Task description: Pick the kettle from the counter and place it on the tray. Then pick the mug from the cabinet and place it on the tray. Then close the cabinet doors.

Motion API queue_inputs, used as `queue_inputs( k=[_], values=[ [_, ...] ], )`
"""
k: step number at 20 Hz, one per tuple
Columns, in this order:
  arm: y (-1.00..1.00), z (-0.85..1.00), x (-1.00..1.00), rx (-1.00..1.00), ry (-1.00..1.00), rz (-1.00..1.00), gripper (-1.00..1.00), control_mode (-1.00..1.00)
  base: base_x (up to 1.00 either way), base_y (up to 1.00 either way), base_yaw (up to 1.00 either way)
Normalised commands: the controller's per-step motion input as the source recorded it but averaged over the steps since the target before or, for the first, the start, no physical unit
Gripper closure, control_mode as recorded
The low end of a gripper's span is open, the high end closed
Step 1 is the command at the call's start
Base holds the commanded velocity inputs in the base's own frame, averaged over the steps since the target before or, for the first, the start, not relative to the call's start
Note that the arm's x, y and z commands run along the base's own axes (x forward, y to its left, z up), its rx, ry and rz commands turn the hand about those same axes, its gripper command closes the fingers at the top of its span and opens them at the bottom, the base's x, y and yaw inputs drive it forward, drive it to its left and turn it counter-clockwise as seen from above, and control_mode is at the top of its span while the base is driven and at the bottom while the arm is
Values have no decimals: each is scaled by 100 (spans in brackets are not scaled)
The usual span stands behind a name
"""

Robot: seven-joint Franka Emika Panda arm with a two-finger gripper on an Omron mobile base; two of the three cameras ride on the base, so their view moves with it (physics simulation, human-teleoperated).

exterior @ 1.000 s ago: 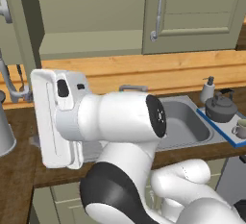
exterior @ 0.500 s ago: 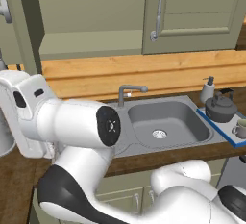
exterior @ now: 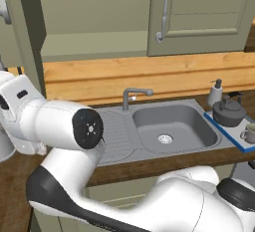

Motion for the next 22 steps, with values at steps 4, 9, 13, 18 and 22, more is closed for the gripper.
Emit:
queue_inputs(
  k=[4, 9, 13, 18, 22],
  values=[
    [-26, -6, 28, -2, 0, -18, -100, -100, 0, 0, 0],
    [-58, 0, 12, -1, 0, -27, -100, -100, 0, 0, 0],
    [-75, 0, 12, 0, 1, -26, -100, -100, 0, 0, 0],
    [-78, 0, 27, 0, 3, -25, -100, -100, 0, 0, 0],
    [-68, 0, 57, 0, 6, -18, -100, -100, 0, 0, 0]
  ],
)
